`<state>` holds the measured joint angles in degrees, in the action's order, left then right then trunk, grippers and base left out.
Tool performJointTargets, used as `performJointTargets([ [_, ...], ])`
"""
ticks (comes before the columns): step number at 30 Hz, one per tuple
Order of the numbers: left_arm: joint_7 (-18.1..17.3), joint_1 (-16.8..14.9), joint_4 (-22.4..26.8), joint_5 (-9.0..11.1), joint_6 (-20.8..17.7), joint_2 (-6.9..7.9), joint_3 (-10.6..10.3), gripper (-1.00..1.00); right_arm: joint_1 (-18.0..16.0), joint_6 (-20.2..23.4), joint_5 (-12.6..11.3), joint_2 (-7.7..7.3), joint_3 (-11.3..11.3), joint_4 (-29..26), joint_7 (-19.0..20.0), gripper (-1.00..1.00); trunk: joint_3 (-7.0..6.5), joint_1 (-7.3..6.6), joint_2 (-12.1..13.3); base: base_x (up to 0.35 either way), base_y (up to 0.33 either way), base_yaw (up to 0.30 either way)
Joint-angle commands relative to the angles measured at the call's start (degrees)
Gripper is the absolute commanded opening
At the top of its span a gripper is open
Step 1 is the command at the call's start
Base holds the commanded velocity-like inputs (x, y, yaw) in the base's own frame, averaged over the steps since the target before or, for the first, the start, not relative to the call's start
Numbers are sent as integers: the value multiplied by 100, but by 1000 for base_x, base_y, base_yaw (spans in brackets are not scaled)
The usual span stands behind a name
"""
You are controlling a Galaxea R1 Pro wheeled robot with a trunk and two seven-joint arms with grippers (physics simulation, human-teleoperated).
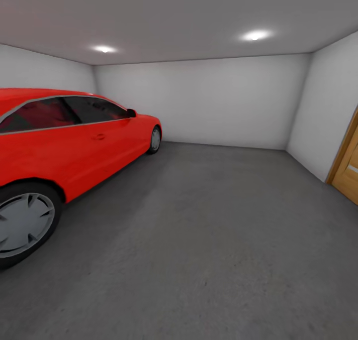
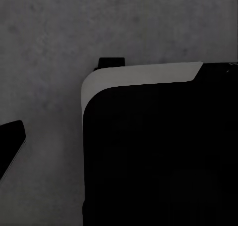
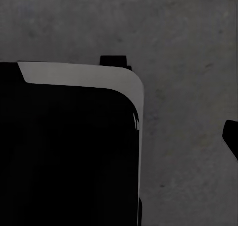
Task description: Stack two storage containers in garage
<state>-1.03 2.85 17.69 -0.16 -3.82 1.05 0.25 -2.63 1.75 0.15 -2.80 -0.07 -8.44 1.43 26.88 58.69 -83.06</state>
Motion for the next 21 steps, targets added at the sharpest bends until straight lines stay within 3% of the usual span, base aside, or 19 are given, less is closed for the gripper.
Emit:
performJointTargets([
  [1, -11, 5, 24, -2, -40, 1, 6, 100, 0, 18, 2, -1, -2, -8, 15, 100, 5, 3, -2, 317, 0, 0],
  [21, -11, 5, 24, -2, -40, 1, 6, 100, 0, 18, 2, -1, -2, -8, 15, 100, 5, 3, -2, 317, 0, 0],
])
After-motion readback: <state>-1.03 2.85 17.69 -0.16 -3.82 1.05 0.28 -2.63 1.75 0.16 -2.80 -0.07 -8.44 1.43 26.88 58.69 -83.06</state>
